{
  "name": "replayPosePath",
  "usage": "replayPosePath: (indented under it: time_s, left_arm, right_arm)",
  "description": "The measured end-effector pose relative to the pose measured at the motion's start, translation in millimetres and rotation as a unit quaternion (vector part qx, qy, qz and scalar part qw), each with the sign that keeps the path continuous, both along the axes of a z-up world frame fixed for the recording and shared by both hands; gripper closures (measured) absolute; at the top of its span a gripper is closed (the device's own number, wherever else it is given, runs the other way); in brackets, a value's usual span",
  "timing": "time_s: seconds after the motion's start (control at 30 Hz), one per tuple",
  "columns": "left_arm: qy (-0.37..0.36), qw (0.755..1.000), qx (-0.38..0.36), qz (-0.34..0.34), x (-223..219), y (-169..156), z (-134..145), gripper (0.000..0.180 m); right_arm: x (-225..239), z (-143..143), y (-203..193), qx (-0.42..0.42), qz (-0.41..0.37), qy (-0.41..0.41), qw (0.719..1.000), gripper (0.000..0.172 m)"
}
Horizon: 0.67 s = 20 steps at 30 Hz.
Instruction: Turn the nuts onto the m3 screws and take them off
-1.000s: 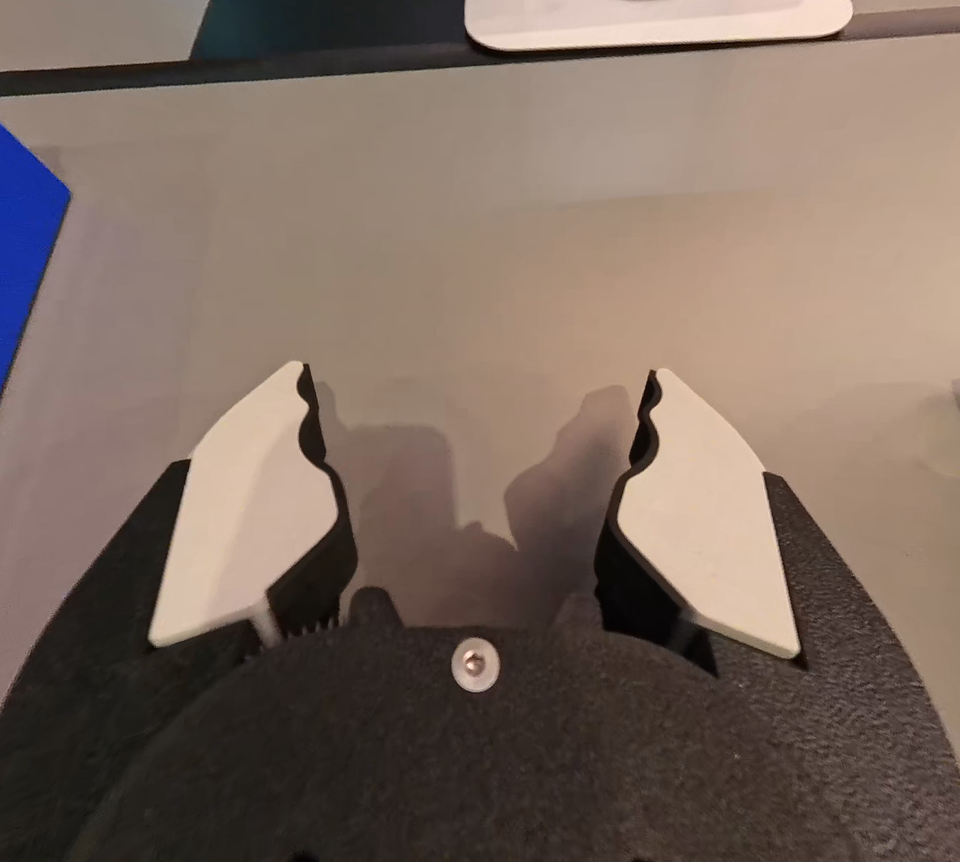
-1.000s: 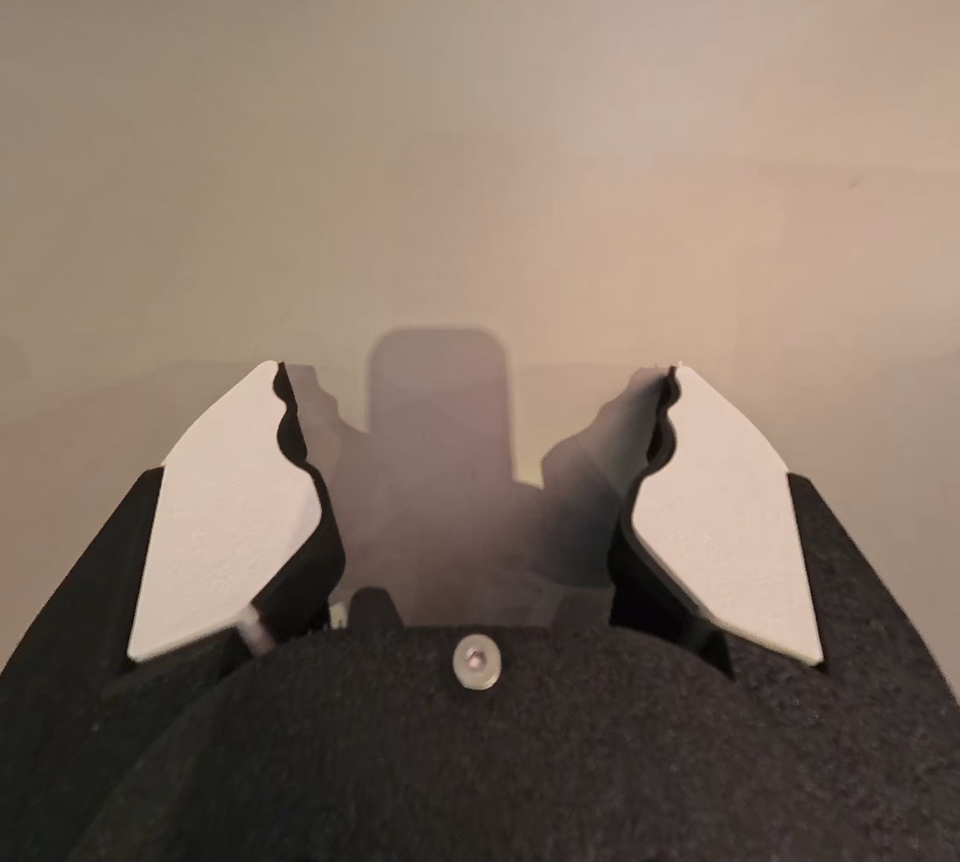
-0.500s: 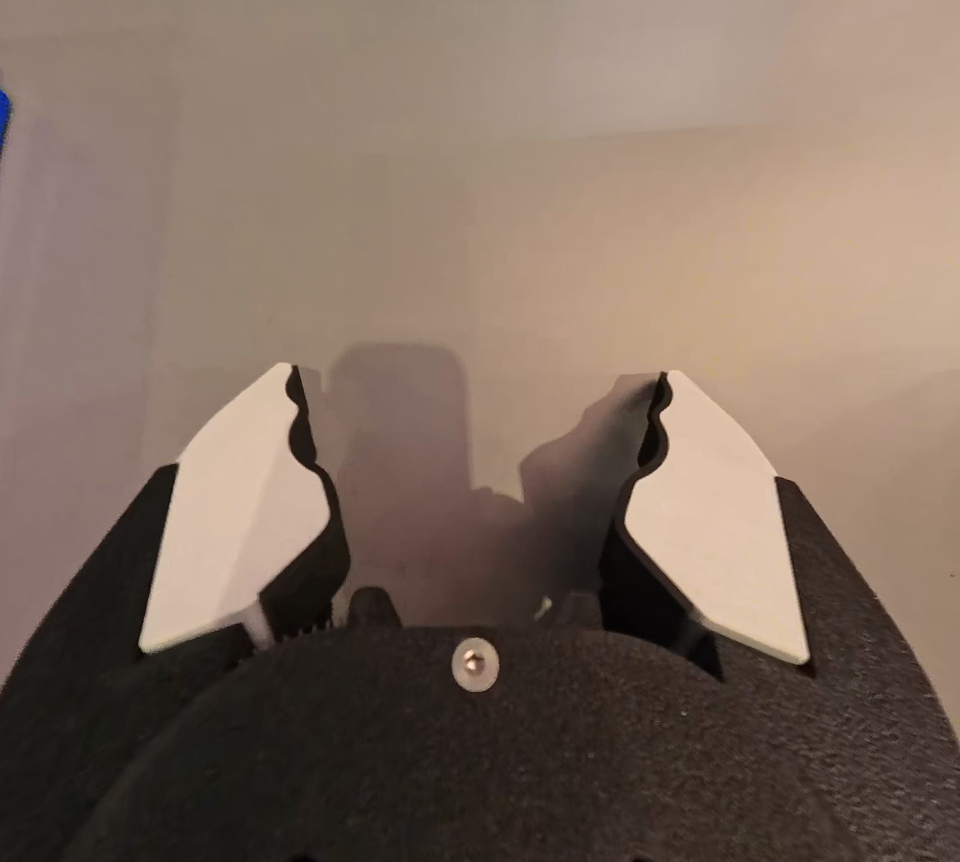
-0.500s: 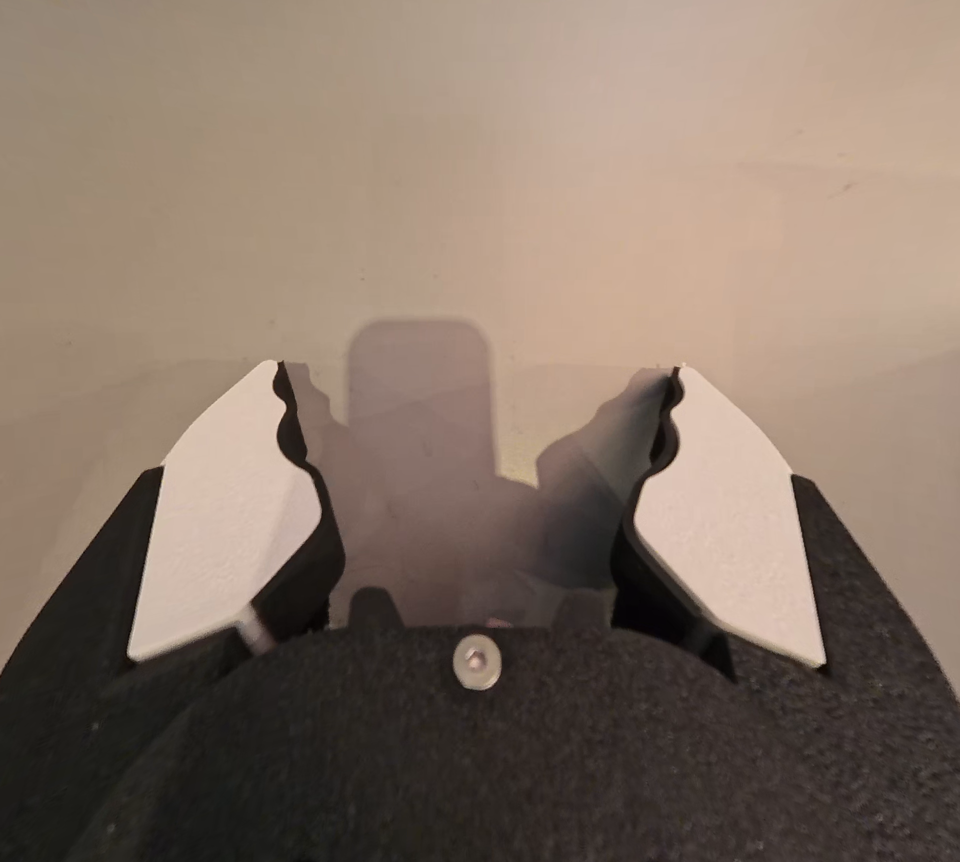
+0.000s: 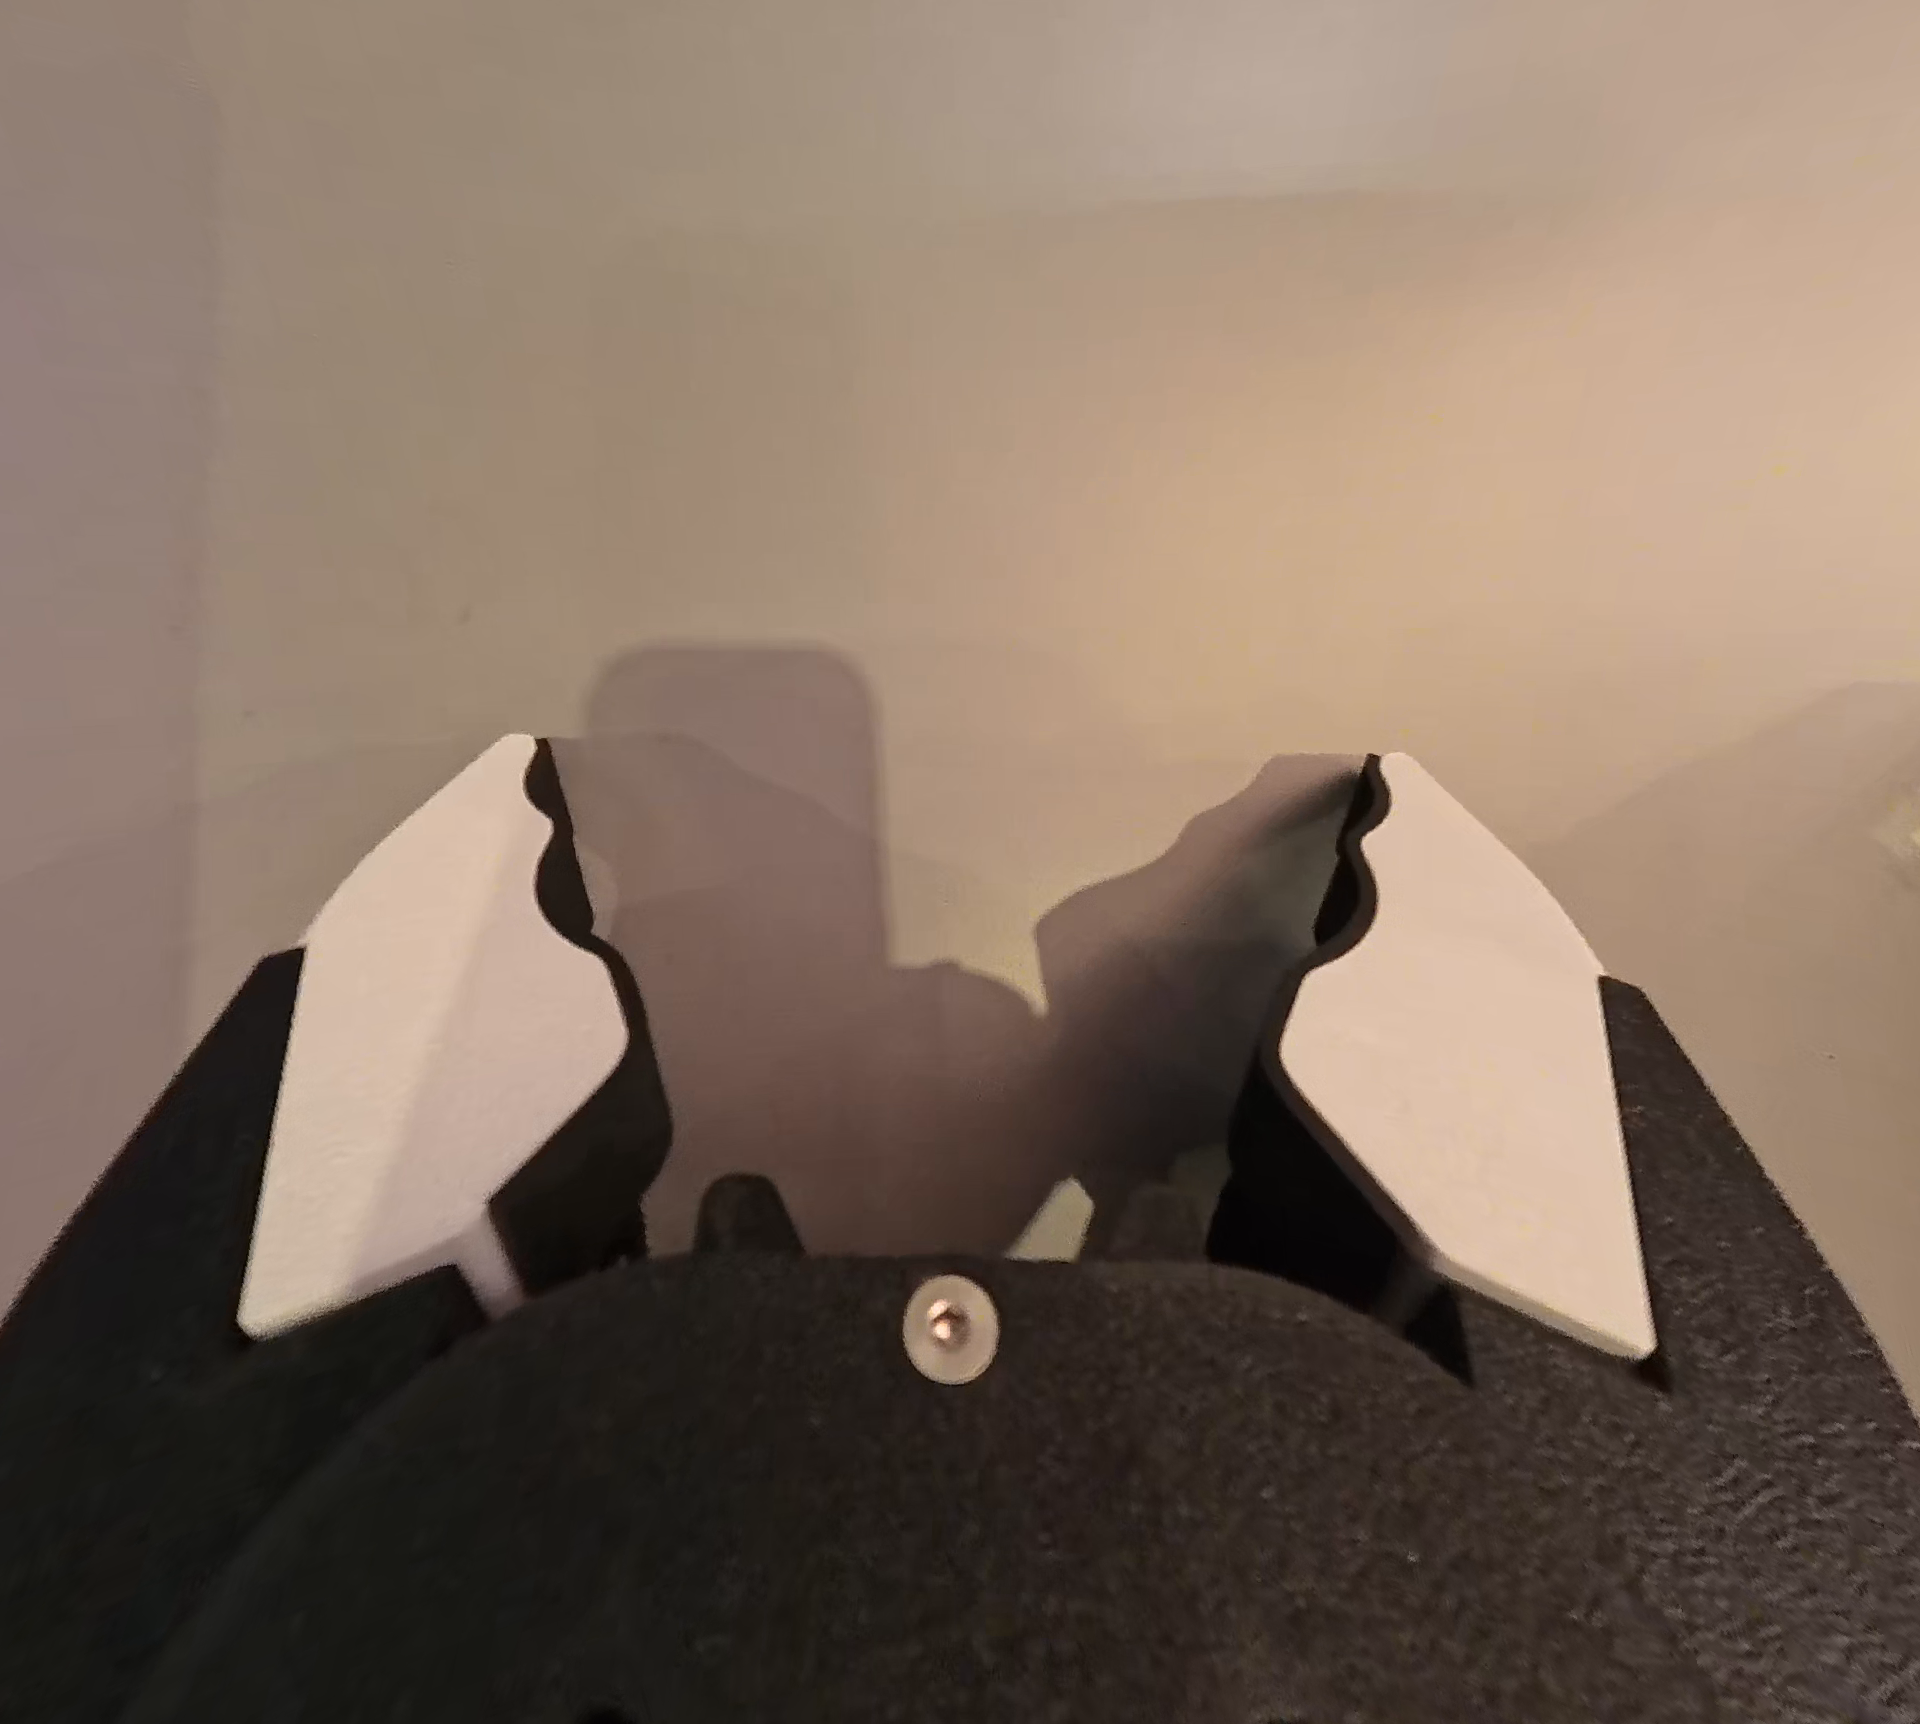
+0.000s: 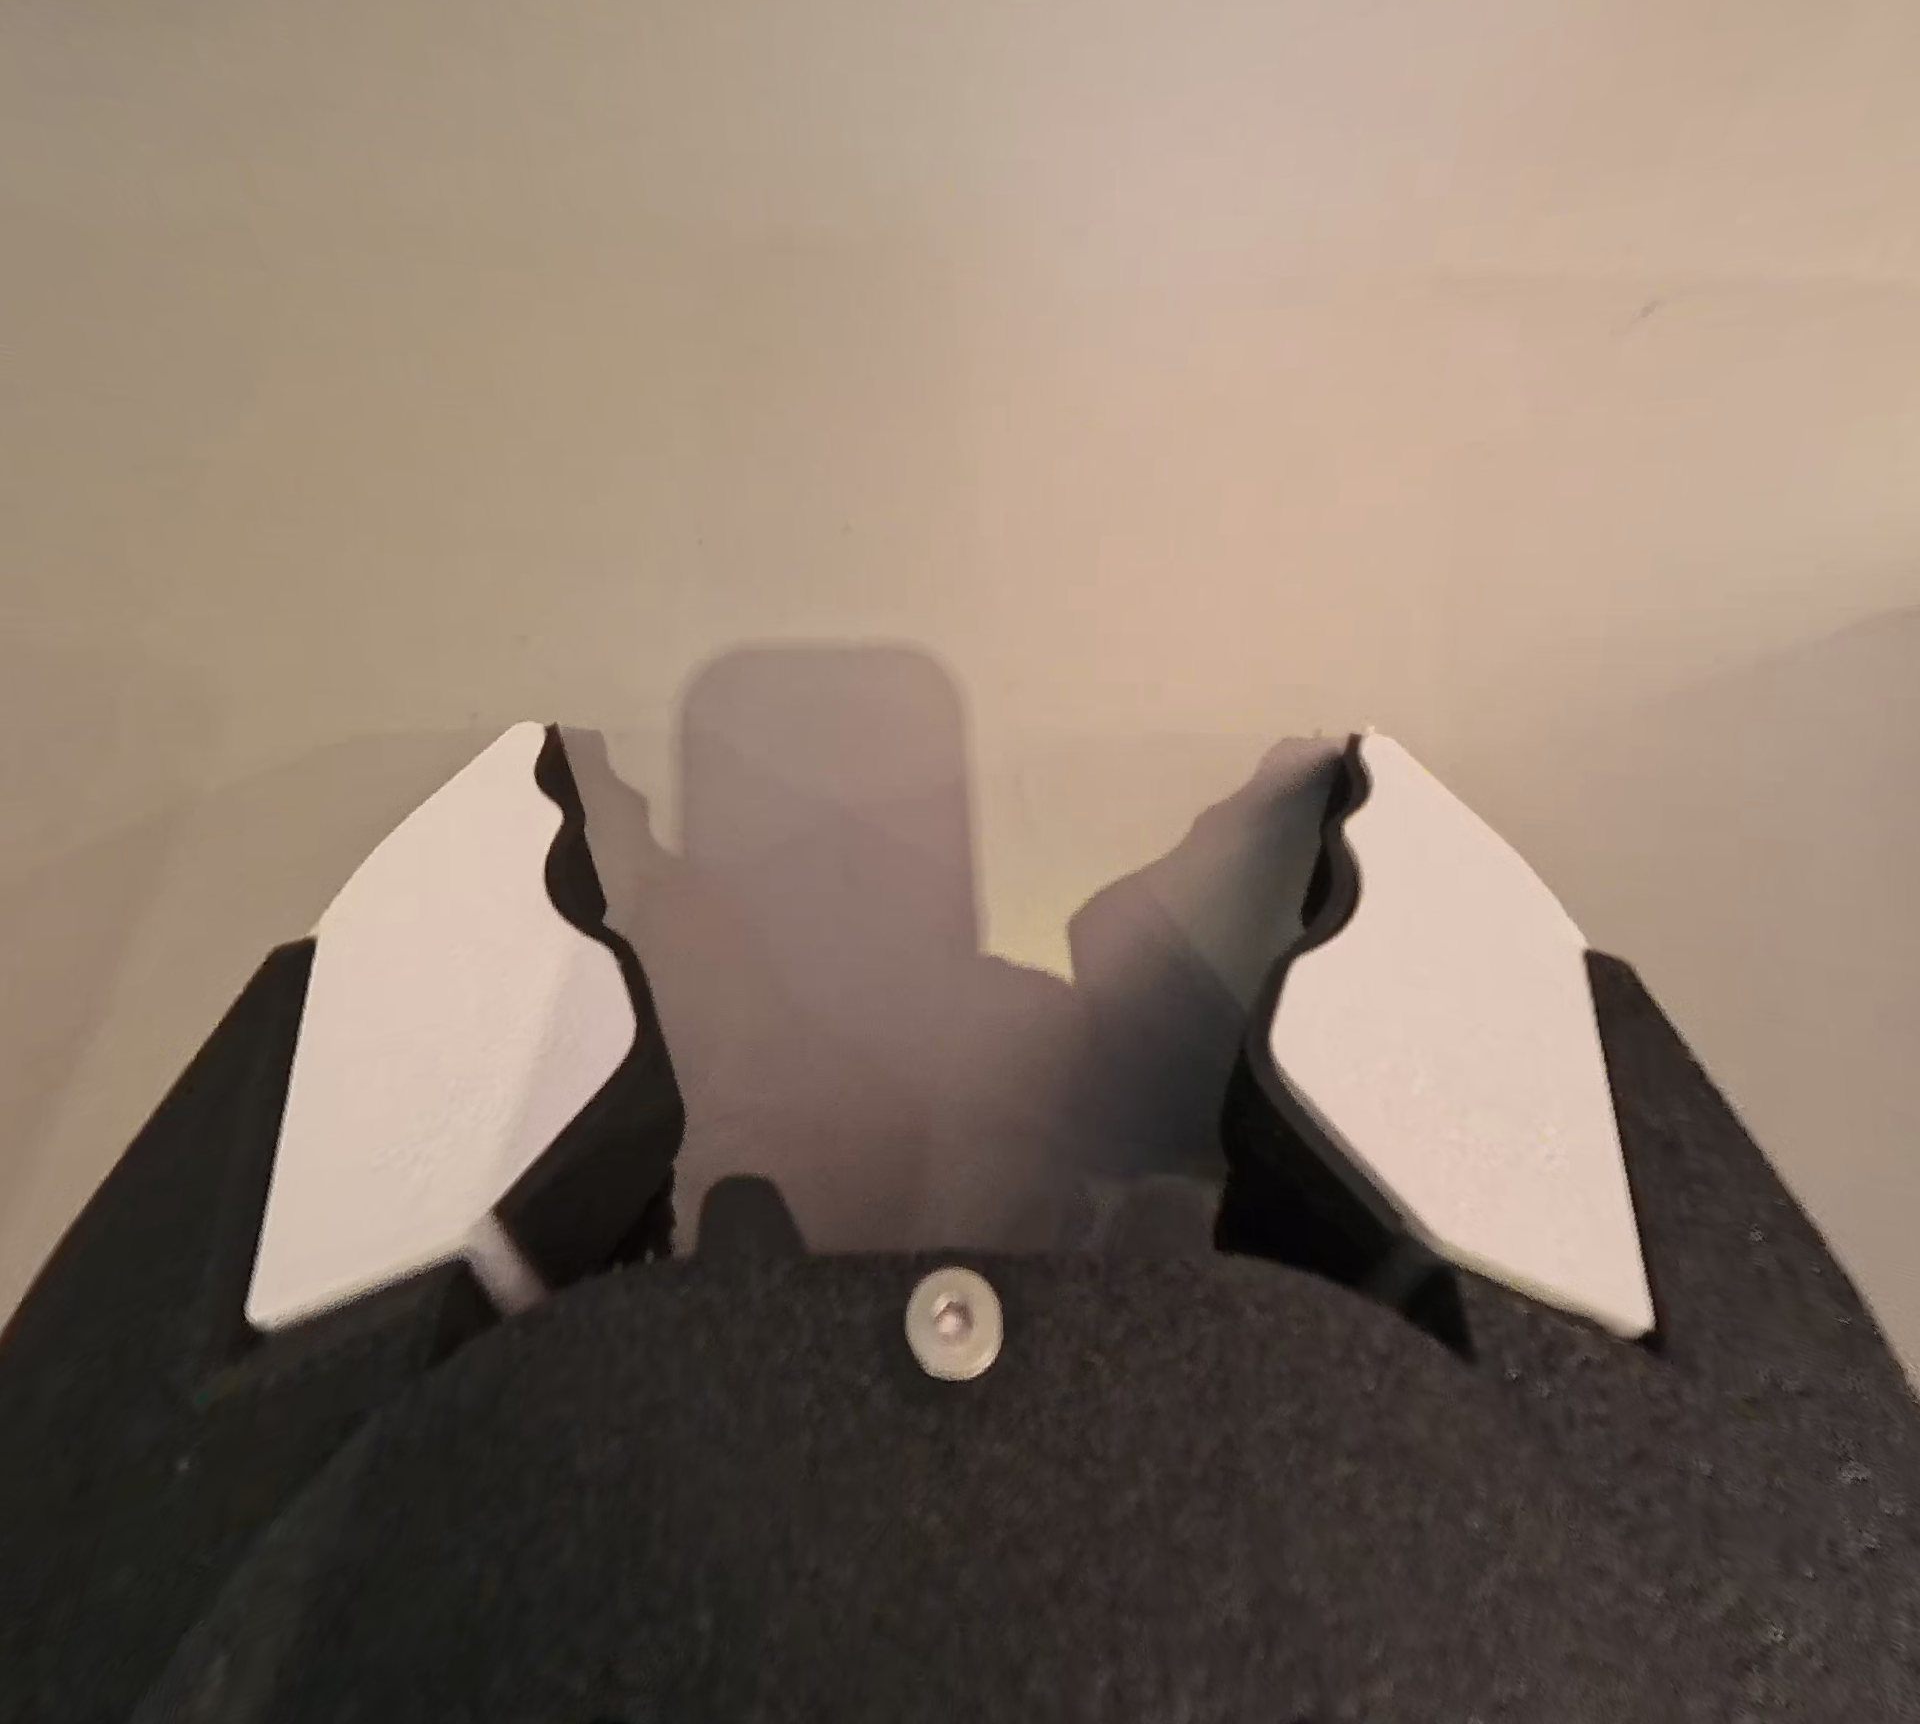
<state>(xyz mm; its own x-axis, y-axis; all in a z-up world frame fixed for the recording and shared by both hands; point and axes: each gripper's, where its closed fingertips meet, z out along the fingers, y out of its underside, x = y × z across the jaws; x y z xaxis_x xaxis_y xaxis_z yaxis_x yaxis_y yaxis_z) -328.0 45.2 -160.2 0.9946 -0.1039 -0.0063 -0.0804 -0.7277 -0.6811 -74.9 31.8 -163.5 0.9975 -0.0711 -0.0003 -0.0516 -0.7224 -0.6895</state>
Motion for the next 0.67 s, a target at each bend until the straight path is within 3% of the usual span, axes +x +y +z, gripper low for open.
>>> replayPosePath:
  time_s: [0.67]
  left_arm:
    - [0.0, 1.0, -0.001, 0.0, -0.2, -0.7, 0.0, 0.043]
  right_arm:
    - [1.6, -0.6, -2.7, -0.004, -0.019, 0.001, 1.0, 0.037]
